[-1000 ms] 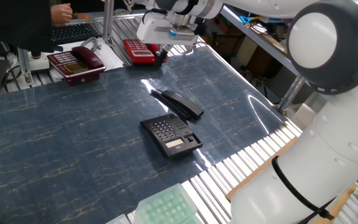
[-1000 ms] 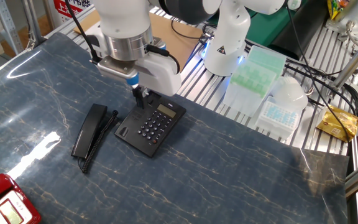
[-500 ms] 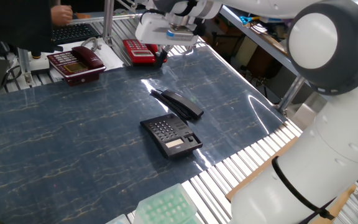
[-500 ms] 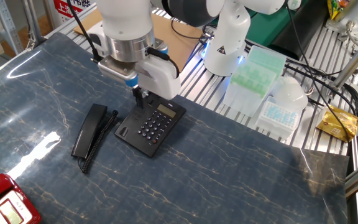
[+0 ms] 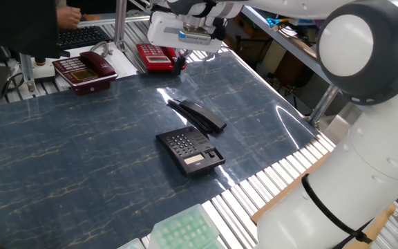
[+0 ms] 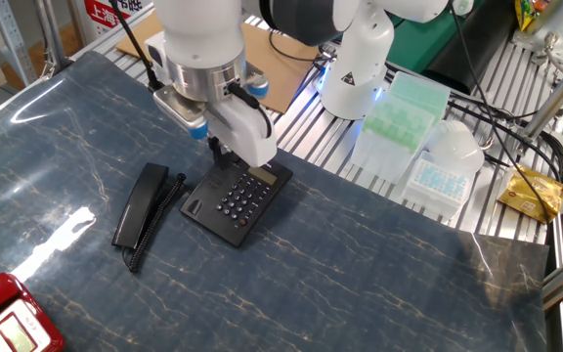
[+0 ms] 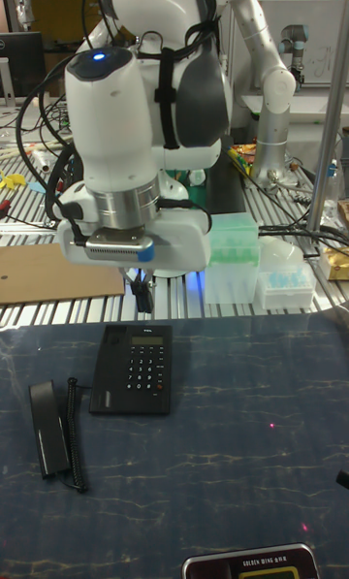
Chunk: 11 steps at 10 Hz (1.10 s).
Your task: Place the handset of the telephone on the corresponding phone cradle
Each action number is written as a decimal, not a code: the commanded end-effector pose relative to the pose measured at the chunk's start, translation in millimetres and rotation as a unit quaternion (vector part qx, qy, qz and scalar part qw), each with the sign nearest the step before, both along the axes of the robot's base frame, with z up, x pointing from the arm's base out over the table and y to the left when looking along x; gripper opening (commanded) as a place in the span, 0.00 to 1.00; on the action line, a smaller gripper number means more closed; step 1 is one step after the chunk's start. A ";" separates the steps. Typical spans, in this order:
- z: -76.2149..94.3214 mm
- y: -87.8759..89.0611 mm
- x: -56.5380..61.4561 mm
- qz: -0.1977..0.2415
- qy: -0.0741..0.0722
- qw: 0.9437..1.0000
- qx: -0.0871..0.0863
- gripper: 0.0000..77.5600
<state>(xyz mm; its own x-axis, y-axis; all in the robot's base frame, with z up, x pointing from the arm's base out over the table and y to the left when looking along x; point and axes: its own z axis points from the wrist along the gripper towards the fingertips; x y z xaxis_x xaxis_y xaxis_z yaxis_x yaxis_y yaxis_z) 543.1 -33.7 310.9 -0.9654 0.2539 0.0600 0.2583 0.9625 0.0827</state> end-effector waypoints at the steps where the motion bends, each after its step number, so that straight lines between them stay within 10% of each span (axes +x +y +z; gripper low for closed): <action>1: 1.5 -0.3 0.6 0.001 0.008 1.000 0.001 0.00; 6: -11.2 -14.1 6.8 0.040 -0.002 0.999 -0.004 0.00; 11: -48.2 -63.4 25.2 0.088 -0.028 0.996 -0.003 0.00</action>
<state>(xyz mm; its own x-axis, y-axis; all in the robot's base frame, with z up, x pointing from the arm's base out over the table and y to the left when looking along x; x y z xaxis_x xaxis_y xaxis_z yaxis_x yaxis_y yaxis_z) 559.8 -81.5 275.0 -0.9919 0.1227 0.0330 0.1250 0.9888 0.0814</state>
